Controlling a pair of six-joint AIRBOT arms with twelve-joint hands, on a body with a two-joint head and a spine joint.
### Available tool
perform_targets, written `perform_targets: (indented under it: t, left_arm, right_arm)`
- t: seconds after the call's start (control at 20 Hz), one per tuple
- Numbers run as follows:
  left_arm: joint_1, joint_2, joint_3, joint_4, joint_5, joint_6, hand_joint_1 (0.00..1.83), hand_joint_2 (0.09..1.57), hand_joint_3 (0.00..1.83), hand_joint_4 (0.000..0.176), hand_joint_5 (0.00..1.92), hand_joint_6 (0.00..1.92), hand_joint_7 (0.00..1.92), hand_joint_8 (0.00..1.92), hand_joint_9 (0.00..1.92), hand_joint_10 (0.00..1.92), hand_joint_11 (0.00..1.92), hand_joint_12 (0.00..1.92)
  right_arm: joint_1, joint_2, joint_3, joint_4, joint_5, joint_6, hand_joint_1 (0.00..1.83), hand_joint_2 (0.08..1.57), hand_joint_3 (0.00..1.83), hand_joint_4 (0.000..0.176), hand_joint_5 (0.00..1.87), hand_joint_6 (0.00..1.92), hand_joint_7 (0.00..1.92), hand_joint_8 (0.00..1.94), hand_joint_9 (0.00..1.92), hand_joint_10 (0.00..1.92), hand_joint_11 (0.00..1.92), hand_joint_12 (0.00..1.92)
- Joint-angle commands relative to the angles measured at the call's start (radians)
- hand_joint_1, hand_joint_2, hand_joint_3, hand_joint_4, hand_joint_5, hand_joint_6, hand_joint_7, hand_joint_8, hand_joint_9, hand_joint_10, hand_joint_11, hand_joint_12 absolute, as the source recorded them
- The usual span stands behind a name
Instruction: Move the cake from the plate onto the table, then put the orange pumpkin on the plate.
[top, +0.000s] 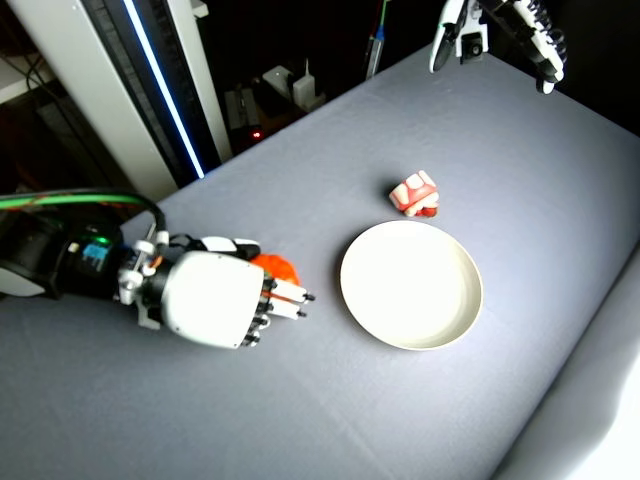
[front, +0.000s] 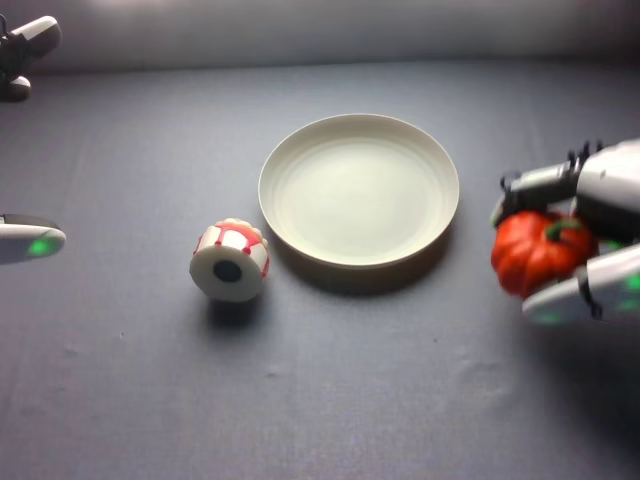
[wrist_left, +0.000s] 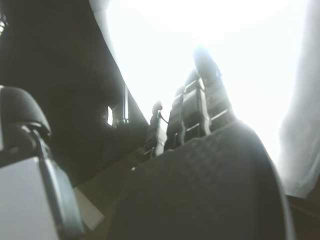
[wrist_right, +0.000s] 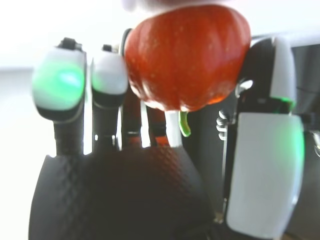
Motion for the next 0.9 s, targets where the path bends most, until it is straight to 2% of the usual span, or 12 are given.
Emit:
perform_targets:
  t: [0.0,0.15,0.2,0.25,0.3,0.35,0.4,0.45,0.55,0.65,0.7,0.85]
  left_arm:
    - [-0.007,0.002,0.006,-0.035,-0.112,-0.004,0.91,0.92,0.0,0.116,0.0,0.0,0.0,0.0,0.06,0.0,0.0,0.71]
    - [-0.007,-0.002,0.01,-0.032,-0.107,-0.004,0.88,0.91,0.0,0.159,0.0,0.0,0.0,0.0,0.08,0.01,0.0,0.84]
    - [-0.007,-0.002,0.01,-0.032,-0.106,-0.004,0.88,0.91,0.0,0.145,0.0,0.0,0.0,0.0,0.11,0.01,0.0,0.82]
    - [-0.007,-0.003,0.011,-0.031,-0.106,-0.004,0.9,0.9,0.0,0.137,0.01,0.0,0.0,0.0,0.13,0.02,0.0,0.8]
    - [-0.007,-0.006,0.014,-0.029,-0.104,-0.004,0.91,0.9,0.0,0.119,0.01,0.0,0.02,0.0,0.1,0.0,0.0,0.78]
    - [-0.008,-0.013,0.019,-0.026,-0.101,-0.004,0.9,0.89,0.0,0.131,0.03,0.01,0.01,0.0,0.07,0.0,0.0,0.73]
    - [-0.009,-0.021,0.025,-0.022,-0.098,-0.004,0.9,0.88,0.0,0.118,0.03,0.0,0.01,0.0,0.06,0.0,0.0,0.7]
    - [-0.01,-0.025,0.029,-0.017,-0.094,-0.004,0.9,0.89,0.0,0.114,0.02,0.0,0.0,0.0,0.05,0.0,0.0,0.67]
    - [-0.014,-0.029,0.031,-0.009,-0.09,-0.004,0.87,0.88,0.0,0.146,0.01,0.0,0.0,0.0,0.03,0.0,0.0,0.7]
    - [-0.023,-0.034,0.035,0.0,-0.085,-0.004,0.89,0.89,0.0,0.155,0.0,0.0,0.0,0.0,0.0,0.0,0.0,0.63]
    - [-0.026,-0.037,0.037,0.003,-0.083,-0.004,0.89,0.9,0.0,0.154,0.0,0.0,0.0,0.0,0.0,0.0,0.0,0.62]
    - [-0.044,-0.055,0.048,0.027,-0.061,-0.004,0.87,0.9,0.0,0.13,0.0,0.0,0.0,0.0,0.03,0.01,0.0,0.54]
  right_arm:
    - [0.024,0.01,-0.009,-0.009,0.107,0.01,1.31,1.16,0.0,0.0,0.92,1.92,1.15,1.94,1.28,1.92,1.39,1.92]
    - [0.078,0.025,-0.019,-0.057,0.107,0.01,1.29,1.15,0.0,0.0,0.84,1.92,1.07,1.94,1.2,1.92,1.3,1.92]
    - [0.092,0.025,-0.019,-0.07,0.107,0.01,1.14,1.2,0.03,0.0,0.77,1.52,1.06,1.94,1.2,1.92,1.28,1.92]
    - [0.107,0.025,-0.018,-0.084,0.107,0.01,1.1,1.22,0.04,0.0,0.74,1.45,1.04,1.94,1.17,1.92,1.15,1.92]
    - [0.128,0.025,-0.016,-0.1,0.106,0.01,1.09,1.23,0.05,0.0,0.72,1.46,1.03,1.94,1.15,1.92,1.16,1.92]
    - [0.144,0.025,-0.012,-0.112,0.106,0.01,1.25,1.16,0.01,0.0,0.79,1.83,1.07,1.94,1.21,1.92,1.28,1.92]
    - [0.162,0.025,-0.006,-0.124,0.103,0.01,1.28,1.15,0.0,0.0,0.81,1.9,1.07,1.94,1.2,1.92,1.28,1.92]
    - [0.178,0.025,0.0,-0.133,0.098,0.01,1.3,1.16,0.0,0.031,0.81,1.92,1.02,1.94,1.15,1.92,1.25,1.92]
    - [0.212,0.013,0.016,-0.155,0.083,0.01,1.31,1.14,0.0,0.049,0.84,1.92,1.05,1.94,1.18,1.92,1.27,1.92]
    - [0.233,-0.008,0.033,-0.17,0.067,0.01,1.34,1.11,0.0,0.039,0.86,1.92,1.01,1.94,1.13,1.92,1.23,1.92]
    - [0.236,-0.02,0.044,-0.171,0.064,0.014,1.36,1.14,0.0,0.0,0.8,1.92,0.89,1.94,1.01,1.92,1.14,1.92]
    - [0.236,-0.084,0.1,-0.181,0.058,0.05,1.37,1.16,0.0,0.0,0.76,1.92,0.89,1.94,0.99,1.92,1.12,1.92]
